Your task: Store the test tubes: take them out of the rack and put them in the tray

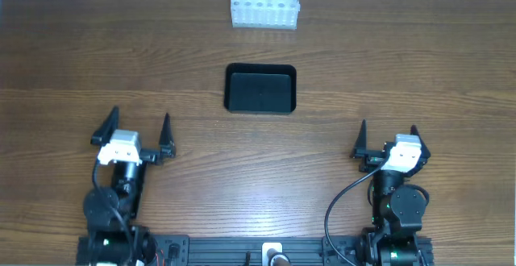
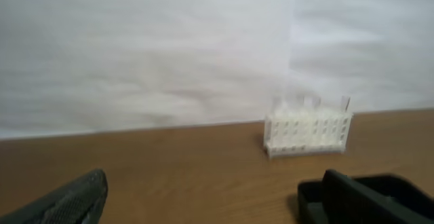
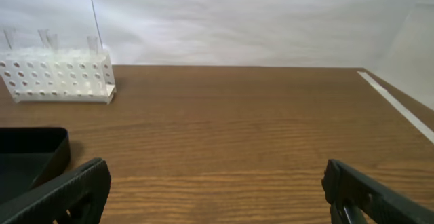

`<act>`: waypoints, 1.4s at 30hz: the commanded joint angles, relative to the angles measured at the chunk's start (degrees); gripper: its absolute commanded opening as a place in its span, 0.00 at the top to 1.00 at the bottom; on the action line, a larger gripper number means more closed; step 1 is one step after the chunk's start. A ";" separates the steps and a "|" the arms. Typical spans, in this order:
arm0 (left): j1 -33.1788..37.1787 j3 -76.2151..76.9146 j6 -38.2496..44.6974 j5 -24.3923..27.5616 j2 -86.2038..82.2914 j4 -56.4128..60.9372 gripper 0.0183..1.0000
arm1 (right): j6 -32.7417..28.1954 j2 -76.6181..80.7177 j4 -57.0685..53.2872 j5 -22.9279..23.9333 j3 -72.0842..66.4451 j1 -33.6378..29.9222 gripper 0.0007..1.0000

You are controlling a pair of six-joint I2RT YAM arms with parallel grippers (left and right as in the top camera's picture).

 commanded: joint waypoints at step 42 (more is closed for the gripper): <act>-14.23 82.77 -2.19 -2.71 110.07 11.10 0.00 | 0.15 -0.35 -0.11 -0.48 -0.42 -0.33 0.01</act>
